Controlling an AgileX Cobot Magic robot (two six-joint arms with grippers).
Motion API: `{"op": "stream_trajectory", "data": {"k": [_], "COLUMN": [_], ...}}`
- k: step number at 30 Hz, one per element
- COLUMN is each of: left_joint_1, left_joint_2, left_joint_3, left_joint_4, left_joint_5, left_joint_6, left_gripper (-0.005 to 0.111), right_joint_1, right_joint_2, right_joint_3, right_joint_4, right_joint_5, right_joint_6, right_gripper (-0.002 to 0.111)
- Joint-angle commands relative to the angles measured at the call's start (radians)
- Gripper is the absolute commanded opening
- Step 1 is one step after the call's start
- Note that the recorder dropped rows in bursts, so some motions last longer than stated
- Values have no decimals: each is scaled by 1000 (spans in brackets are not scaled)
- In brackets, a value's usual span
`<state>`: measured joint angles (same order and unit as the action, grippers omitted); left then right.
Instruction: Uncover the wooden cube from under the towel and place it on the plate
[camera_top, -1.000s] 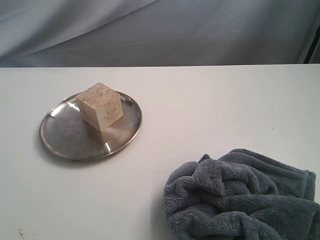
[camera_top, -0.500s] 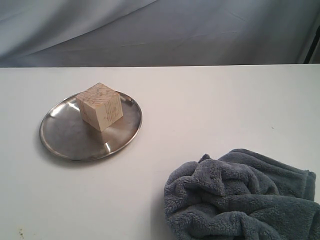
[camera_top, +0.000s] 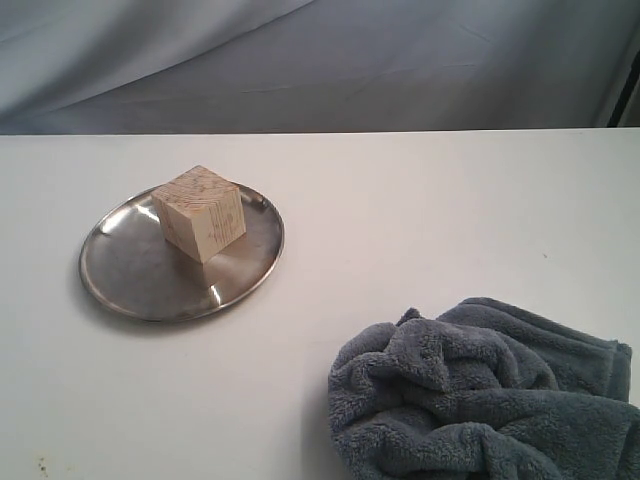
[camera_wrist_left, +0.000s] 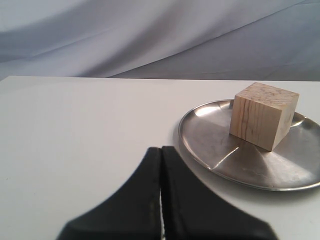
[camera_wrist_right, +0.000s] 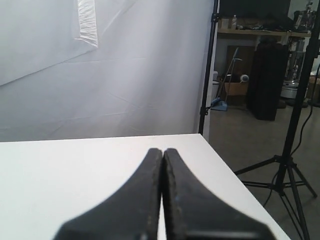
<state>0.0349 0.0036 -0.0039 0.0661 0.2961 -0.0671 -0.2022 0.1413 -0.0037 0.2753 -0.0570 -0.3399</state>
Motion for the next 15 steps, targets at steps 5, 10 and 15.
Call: {"op": "stream_trajectory", "data": {"k": [5, 10, 15], "left_joint_1": [-5, -5, -5], "left_joint_2": [-4, -4, -4], "left_joint_3": [4, 4, 4], "left_joint_4": [5, 5, 5], "left_joint_5": [-10, -10, -10], "left_joint_6": [-3, -3, -3], "left_gripper": [0, 0, 0], "right_joint_1": [-3, -3, -3], "right_joint_2": [-7, -7, -7], "right_joint_3": [4, 4, 4], "right_joint_4": [-140, -238, -317], "right_joint_5": [29, 88, 197], "right_joint_6": [177, 318, 349], "right_gripper": [0, 0, 0]}}
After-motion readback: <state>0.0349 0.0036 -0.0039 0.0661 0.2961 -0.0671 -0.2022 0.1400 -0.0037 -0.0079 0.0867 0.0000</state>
